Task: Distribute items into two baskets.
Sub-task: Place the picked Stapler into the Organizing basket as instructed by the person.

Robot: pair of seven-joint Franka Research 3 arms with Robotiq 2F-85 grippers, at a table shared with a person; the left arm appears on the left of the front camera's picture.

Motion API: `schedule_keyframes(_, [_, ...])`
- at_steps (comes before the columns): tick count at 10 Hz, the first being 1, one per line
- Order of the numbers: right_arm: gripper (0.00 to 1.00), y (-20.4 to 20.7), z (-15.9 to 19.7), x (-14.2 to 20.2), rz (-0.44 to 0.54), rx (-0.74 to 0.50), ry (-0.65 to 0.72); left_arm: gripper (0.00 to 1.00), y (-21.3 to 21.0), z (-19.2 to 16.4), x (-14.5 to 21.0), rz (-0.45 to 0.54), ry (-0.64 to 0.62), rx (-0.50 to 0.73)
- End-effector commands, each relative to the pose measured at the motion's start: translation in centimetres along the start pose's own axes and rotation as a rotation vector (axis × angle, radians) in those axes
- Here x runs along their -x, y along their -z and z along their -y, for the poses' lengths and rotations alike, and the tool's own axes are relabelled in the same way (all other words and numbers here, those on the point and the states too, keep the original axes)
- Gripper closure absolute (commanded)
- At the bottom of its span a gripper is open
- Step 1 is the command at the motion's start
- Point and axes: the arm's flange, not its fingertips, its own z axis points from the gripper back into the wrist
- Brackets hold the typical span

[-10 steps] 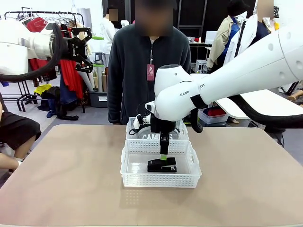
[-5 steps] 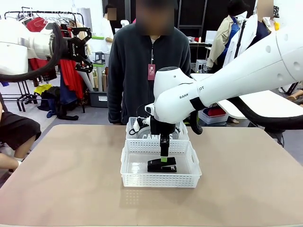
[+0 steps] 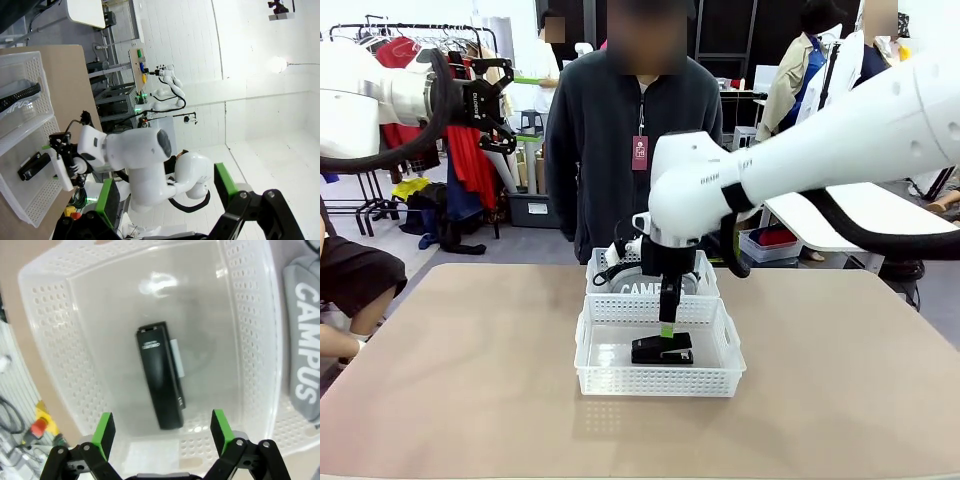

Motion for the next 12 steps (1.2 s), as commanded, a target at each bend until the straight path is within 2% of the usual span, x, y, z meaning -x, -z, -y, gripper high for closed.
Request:
schedule_keyframes(1, [0.0,-3.7,-0.1,1.1,0.042,-0.113,0.075,0.0,0.0,0.2,0.1,0.002,0.004,0.003])
schedule_keyframes(3, [0.0,-6.0,0.5,2.7,0.063,-0.185,0.238,0.0,0.0,0.2,0.1,0.002,0.004,0.003])
schedule_keyframes(4, [0.0,-6.3,0.3,3.2,0.127,-0.262,0.363,0.0,0.0,0.2,0.1,0.002,0.004,0.003])
schedule_keyframes(5, [0.0,-7.1,0.9,3.9,0.182,-0.324,0.431,0.0,0.0,0.2,0.1,0.002,0.004,0.003])
schedule_keyframes(7, [0.0,-8.4,1.7,5.3,0.344,-0.364,0.619,0.0,0.0,0.2,0.1,0.002,0.004,0.003])
schedule_keyframes(9, [0.0,-10.4,2.3,6.8,0.51,-0.416,0.707,0.0,0.0,0.2,0.1,0.002,0.004,0.003])
schedule_keyframes(11, [0.0,-12.4,3.5,8.8,0.682,-0.409,0.775,0.0,0.0,0.2,0.1,0.002,0.004,0.003])
schedule_keyframes(12, [0.0,-12.5,3.8,9.0,0.693,-0.404,0.772,0.0,0.0,0.2,0.1,0.002,0.004,0.003])
